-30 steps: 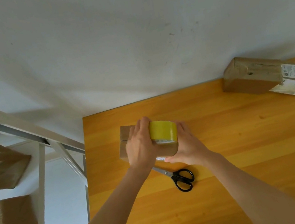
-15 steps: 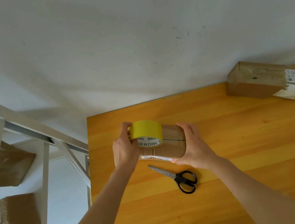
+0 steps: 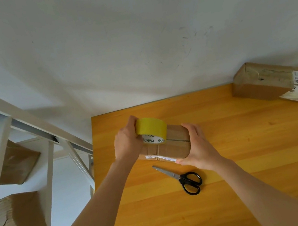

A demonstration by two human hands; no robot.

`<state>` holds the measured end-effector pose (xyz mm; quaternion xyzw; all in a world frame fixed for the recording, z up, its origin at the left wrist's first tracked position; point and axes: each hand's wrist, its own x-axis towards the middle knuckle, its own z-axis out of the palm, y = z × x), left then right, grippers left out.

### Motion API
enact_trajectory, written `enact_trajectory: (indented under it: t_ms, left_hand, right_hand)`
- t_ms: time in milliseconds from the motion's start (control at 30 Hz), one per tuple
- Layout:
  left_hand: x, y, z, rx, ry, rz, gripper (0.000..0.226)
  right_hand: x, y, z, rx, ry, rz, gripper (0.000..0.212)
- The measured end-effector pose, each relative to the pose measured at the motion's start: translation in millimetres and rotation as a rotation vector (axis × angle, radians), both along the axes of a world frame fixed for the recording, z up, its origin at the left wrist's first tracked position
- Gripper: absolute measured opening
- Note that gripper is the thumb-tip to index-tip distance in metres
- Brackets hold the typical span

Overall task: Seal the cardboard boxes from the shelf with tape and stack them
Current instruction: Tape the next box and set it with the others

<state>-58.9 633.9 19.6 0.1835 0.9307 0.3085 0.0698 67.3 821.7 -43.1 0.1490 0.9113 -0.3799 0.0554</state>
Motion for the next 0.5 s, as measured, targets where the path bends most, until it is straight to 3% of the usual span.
enact_trajectory:
  t_ms: [267, 500]
  left_hand:
    - [-26, -30, 20, -0.214, 0.272, -0.142, 0.039]
    - [-33, -40, 23, -0.349, 0.392, -0.316, 0.046]
  right_hand:
    - [0, 1, 0, -0.004, -0.004, -0.004, 0.12]
    - [0, 1, -1, 0.008, -0.005, 0.004, 0.12]
